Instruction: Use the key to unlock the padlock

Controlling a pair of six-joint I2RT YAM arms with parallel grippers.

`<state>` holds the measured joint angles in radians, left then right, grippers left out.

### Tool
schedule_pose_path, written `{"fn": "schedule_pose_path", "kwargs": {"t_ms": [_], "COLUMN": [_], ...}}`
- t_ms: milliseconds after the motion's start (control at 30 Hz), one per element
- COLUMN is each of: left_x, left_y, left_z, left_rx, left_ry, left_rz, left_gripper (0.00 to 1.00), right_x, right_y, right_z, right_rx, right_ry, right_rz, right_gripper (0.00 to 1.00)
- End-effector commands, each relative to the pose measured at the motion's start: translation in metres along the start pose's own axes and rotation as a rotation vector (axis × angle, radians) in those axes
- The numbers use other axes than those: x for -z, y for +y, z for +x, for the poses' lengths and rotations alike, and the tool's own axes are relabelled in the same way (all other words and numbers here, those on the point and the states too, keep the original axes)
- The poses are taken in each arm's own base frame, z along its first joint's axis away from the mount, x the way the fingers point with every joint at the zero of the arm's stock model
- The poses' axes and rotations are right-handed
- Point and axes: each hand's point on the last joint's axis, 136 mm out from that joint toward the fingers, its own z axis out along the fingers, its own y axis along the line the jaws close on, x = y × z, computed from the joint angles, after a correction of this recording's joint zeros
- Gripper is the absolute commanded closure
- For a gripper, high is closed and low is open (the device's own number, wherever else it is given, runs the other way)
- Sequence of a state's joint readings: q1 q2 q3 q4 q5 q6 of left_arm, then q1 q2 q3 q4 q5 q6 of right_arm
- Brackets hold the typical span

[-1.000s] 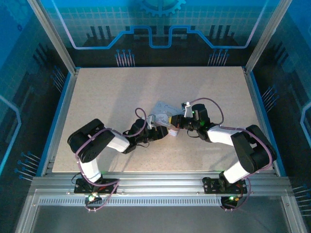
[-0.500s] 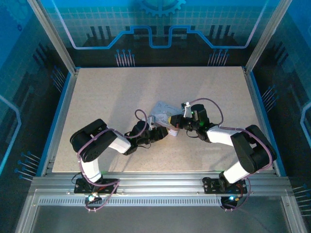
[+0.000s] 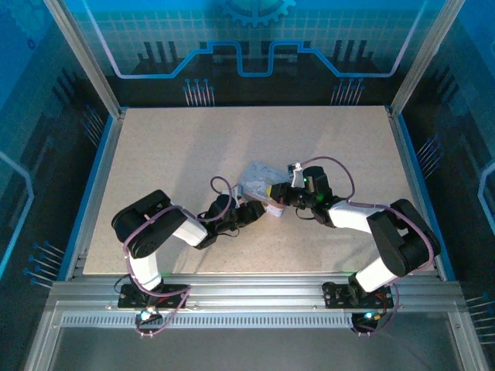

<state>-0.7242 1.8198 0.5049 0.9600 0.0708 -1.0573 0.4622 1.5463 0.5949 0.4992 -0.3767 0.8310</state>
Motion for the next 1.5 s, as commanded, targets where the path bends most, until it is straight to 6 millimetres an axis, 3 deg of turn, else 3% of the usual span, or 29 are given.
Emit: {"fn": "schedule_pose_path", "kwargs": {"t_ms": [0, 1200, 1467], "left_x": [-0.001, -0.017, -0.009], "left_y": [-0.001, -0.010, -0.015], "left_z": [-0.014, -0.014, -0.012], "left_rx": [0.015, 0.024, 0.008], "left_ry": [-0.071, -0.073, -0.066], "left_rz": [0.006, -0.001, 0.014], "left_gripper": [0.56, 0.72, 0.78], "right_x": [-0.001, -0.007, -0.002], "right_y": [-0.022, -0.015, 0.011], "right_z": [0.044, 0.054, 0.030], "right_rx": [-0.079, -0.099, 0.000], "right_ry": [0.136, 0.166, 0.108], "right_rz": [0.085, 0.091, 0.019], "right_gripper": [1.00, 1.00, 1.00]}}
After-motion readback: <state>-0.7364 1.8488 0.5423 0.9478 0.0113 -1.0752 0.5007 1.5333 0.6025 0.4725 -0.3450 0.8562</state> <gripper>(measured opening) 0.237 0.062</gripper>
